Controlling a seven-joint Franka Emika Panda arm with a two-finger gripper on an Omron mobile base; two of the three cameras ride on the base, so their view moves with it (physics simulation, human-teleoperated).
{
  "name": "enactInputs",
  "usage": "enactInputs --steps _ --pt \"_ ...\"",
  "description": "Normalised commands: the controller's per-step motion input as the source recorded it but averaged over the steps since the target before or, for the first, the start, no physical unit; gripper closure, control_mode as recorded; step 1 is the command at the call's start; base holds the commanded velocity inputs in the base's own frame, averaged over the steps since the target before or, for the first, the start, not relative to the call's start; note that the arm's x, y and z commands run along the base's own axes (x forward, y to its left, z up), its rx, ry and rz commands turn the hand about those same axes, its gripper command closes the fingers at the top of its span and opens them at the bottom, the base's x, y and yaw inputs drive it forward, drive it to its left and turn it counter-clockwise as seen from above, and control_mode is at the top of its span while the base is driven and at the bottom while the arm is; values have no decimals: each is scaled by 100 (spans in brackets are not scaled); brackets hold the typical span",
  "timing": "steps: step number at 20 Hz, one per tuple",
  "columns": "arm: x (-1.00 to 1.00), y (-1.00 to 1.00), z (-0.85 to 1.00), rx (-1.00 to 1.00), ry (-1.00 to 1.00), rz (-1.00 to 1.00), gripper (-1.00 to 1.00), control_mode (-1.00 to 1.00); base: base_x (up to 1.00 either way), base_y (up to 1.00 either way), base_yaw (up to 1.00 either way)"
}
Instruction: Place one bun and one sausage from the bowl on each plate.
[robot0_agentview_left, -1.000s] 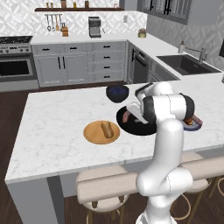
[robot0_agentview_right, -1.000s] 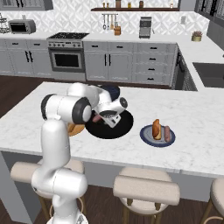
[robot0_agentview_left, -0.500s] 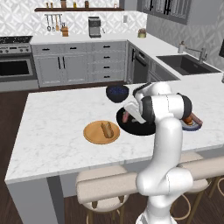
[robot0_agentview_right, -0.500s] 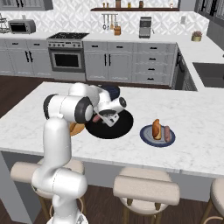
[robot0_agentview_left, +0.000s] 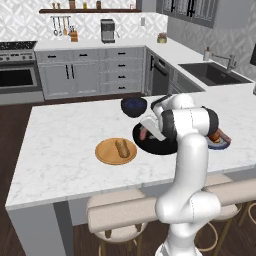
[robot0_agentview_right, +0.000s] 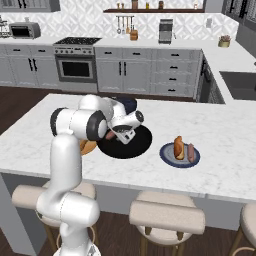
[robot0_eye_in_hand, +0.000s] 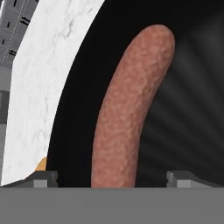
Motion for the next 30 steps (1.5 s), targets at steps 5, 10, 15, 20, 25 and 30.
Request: enactInputs --steps 5,10,15,20,25,30 --pt "0 18 -18 16 0 0 -100 -100 0 0 0" --pt "0 32 -20 2 -16 -2 -100 -100 0 0 0" --pt "0 14 -29 4 -17 -7 -100 -100 0 0 0" --pt "0 21 -7 3 2 -3 -100 -100 0 0 0" --pt "-16 24 -56 1 0 0 -100 -100 0 0 0" --pt "0 -4 -40 13 -3 -1 -100 -100 0 0 0"
